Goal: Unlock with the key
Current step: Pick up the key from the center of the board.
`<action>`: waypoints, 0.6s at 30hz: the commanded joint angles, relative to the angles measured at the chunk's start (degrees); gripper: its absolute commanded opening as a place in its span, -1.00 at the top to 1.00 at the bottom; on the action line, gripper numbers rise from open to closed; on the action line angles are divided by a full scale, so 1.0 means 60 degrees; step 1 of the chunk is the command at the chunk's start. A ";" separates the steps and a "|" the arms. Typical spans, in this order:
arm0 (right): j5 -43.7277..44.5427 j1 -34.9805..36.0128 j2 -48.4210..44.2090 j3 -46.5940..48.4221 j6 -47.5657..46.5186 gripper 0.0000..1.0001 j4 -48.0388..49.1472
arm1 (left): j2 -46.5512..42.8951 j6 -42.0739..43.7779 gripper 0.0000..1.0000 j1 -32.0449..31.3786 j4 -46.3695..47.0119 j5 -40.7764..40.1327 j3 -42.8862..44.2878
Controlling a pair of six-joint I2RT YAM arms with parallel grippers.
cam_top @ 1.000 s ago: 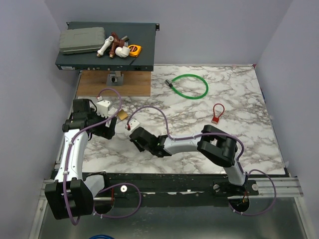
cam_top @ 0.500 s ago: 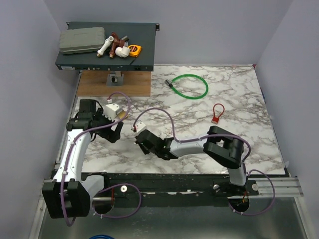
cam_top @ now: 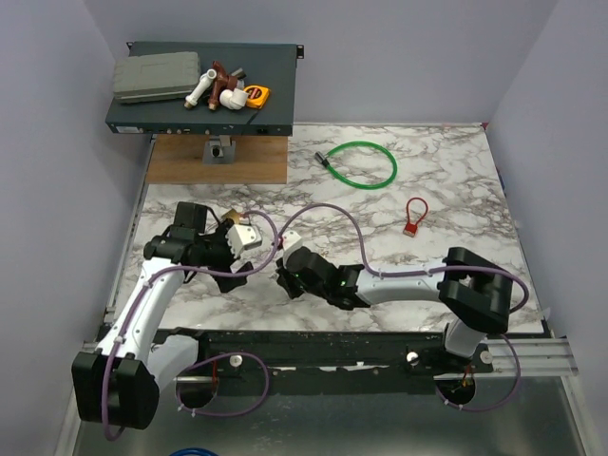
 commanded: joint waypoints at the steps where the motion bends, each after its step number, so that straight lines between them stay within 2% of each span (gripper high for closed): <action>1: -0.0310 0.0105 -0.0707 -0.0232 0.0614 0.99 -0.0226 | -0.0925 0.1308 -0.87 -0.0313 0.0687 0.1349 -0.0719; 4: -0.0272 0.0103 -0.1018 0.0039 0.0762 0.99 -0.0739 | -0.1879 0.0968 -0.87 -0.0353 0.1236 0.1966 -0.1274; 8: -0.0184 0.0103 -0.1393 0.0535 0.0728 0.99 -0.1463 | -0.2953 0.1456 -0.91 -0.0396 0.0656 0.1866 -0.1364; 11: -0.0301 0.0092 -0.1740 0.0765 0.0721 0.99 -0.1709 | -0.3595 0.0879 -0.92 -0.0393 0.1622 0.1741 -0.1787; 18: -0.0836 0.0101 -0.2688 0.1098 0.0773 0.99 -0.2304 | -0.3996 -0.0821 -0.89 -0.0406 0.3260 0.2716 -0.2354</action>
